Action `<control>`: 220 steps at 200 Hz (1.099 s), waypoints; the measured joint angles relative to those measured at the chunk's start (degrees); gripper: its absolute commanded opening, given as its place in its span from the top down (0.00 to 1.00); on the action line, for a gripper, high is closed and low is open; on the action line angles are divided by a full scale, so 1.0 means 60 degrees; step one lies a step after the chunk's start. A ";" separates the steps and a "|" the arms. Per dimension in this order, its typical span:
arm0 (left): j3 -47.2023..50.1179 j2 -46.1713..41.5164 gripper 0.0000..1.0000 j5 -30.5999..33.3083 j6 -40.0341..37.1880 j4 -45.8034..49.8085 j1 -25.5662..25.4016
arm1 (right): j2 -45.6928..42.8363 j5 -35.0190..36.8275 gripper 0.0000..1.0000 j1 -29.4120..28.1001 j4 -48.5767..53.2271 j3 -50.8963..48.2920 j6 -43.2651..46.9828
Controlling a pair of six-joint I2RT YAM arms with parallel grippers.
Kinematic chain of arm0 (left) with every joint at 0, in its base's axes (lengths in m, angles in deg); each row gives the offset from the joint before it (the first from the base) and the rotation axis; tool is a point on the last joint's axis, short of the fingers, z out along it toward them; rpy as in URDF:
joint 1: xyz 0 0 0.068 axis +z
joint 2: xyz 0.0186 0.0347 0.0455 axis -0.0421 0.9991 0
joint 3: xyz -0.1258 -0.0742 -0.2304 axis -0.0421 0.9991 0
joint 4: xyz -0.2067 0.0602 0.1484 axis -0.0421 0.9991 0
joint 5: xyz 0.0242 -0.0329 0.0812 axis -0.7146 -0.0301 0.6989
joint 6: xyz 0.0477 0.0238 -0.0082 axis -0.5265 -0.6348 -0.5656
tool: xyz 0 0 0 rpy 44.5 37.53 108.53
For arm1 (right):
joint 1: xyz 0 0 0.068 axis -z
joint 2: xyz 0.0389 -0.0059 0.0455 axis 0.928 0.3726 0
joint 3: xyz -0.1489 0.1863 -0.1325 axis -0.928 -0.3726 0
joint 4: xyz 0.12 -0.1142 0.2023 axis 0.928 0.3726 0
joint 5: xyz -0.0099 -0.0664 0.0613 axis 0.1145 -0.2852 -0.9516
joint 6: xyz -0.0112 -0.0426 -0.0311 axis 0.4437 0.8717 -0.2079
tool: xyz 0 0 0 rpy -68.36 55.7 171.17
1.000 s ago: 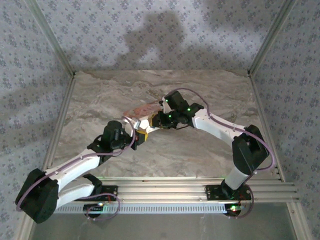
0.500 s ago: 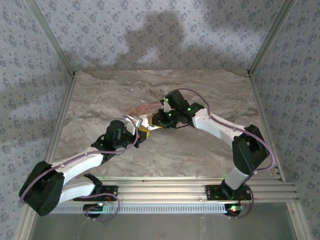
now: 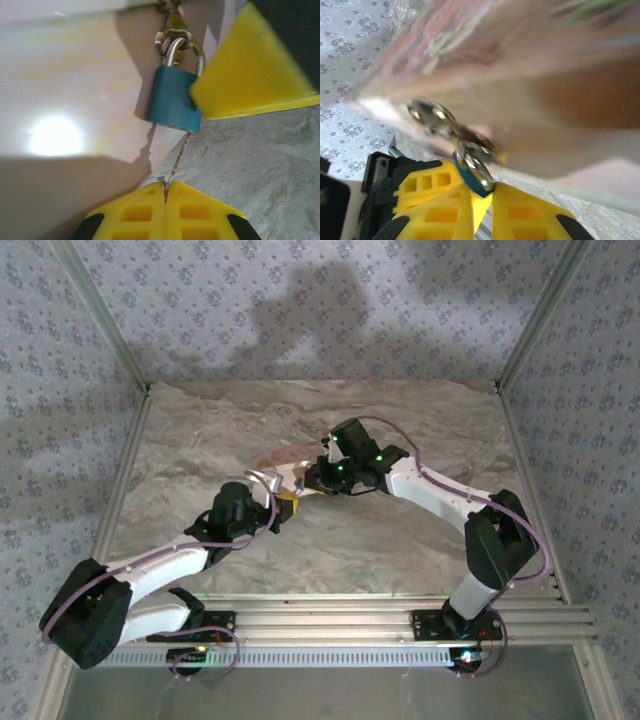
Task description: Unlock the padlock with the key
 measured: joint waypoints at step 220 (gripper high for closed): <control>0.1359 -0.3169 1.00 0.1253 0.0474 0.3333 0.0317 | 0.1548 0.5905 0.52 -0.2947 0.0419 -0.0255 0.0171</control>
